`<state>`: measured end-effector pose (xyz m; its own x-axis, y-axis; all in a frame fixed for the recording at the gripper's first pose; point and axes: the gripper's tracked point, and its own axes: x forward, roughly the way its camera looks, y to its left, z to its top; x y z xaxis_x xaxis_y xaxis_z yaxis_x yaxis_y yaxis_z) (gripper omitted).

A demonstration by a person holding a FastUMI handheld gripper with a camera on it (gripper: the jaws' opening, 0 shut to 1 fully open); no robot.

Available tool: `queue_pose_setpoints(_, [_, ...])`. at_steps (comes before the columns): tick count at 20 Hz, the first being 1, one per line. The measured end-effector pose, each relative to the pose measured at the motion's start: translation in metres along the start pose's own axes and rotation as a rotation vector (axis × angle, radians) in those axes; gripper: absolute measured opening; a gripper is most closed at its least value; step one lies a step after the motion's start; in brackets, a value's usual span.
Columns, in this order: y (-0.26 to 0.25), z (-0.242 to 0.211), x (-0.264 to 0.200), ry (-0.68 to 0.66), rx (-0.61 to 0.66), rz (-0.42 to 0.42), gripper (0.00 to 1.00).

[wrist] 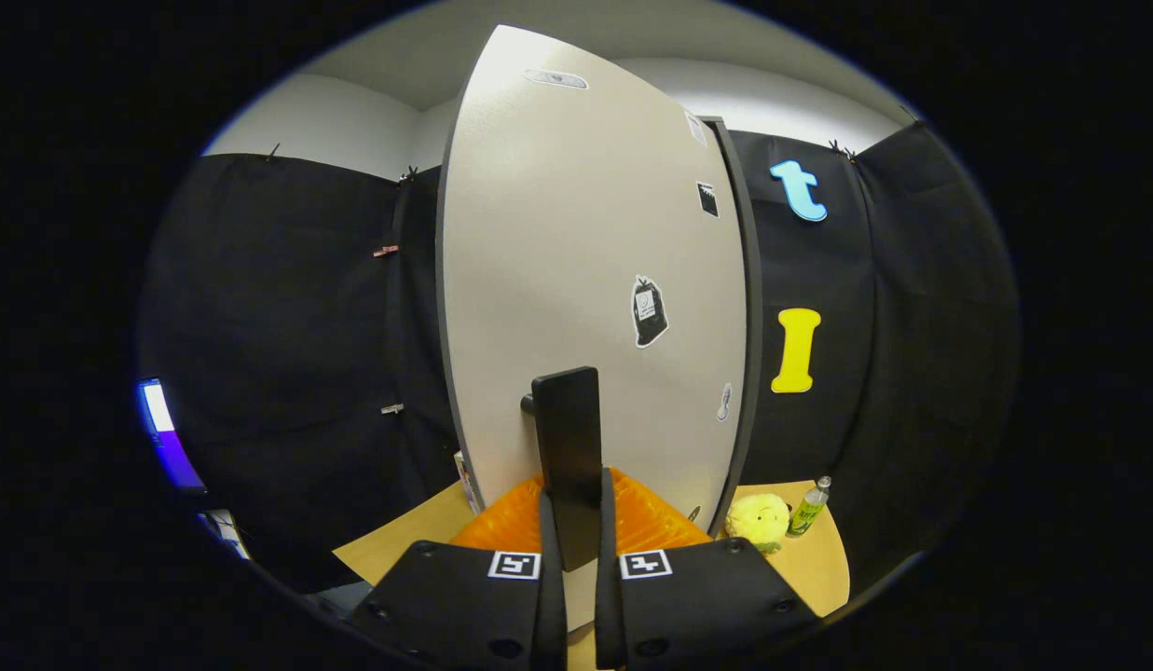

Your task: Open the shoe cabinet door, grab the shoes and put them into the shoe cabinet, then close the shoe cabinet door.

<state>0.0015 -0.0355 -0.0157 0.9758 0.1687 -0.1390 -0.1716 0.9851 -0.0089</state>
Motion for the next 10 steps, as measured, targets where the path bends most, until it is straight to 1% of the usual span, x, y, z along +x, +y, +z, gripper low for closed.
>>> queue_pose_setpoints(7, [-0.021,0.002,-0.010,-0.014,-0.004,-0.070,0.15])
queue_pose_setpoints(10, [-0.030,0.002,-0.011,-0.023,-0.002,-0.122,0.15])
